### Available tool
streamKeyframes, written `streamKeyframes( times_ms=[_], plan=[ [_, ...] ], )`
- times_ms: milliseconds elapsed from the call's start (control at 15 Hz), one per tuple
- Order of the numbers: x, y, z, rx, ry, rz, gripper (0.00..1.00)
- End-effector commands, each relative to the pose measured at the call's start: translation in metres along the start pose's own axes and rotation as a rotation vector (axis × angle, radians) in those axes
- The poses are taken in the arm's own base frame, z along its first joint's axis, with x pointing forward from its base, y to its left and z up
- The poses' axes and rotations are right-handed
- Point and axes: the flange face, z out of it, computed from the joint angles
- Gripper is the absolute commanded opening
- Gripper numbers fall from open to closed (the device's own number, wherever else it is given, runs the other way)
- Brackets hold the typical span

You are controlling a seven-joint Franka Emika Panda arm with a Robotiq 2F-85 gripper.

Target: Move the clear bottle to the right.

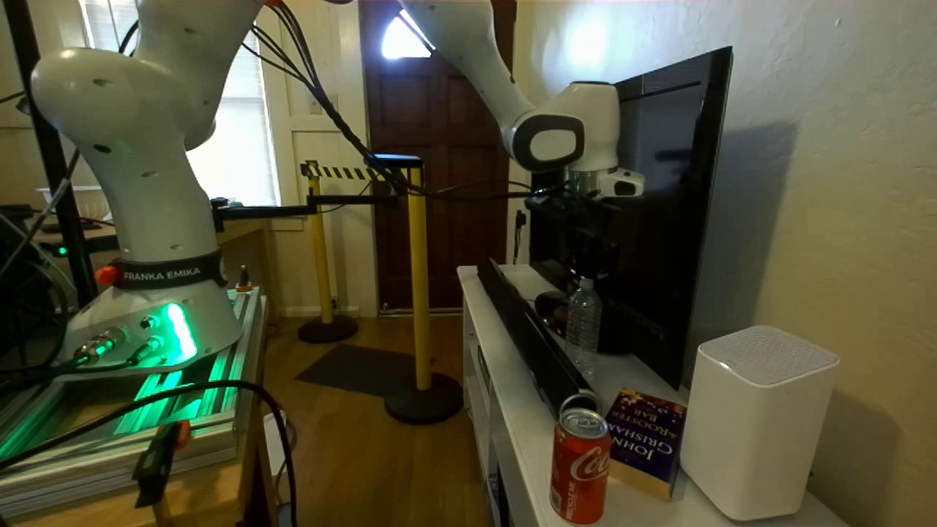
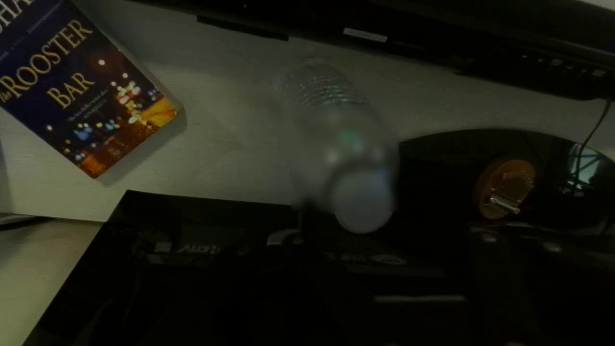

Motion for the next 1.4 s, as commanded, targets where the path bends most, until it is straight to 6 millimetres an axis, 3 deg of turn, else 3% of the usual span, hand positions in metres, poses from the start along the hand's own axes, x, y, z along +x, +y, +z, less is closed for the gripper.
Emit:
streamKeyframes(
  times_ms=[0,67,200,400,533,933,1267,1333],
  plan=[
    [0.0,0.0,0.004,0.005,-0.02,0.024,0.61],
    [-0.001,0.0,0.004,0.005,-0.023,0.025,0.53],
    [-0.001,0.0,0.004,0.004,-0.024,0.025,0.27],
    [-0.002,-0.004,-0.009,0.001,-0.042,0.024,0.07],
    [-0.006,-0.008,-0.026,0.0,-0.066,0.04,0.08],
    [-0.024,-0.001,-0.11,-0.058,-0.049,0.245,0.08],
    [-0.05,0.007,-0.148,-0.097,-0.022,0.467,0.08],
    [-0.03,0.012,-0.133,-0.078,-0.022,0.403,0.32]
  ],
)
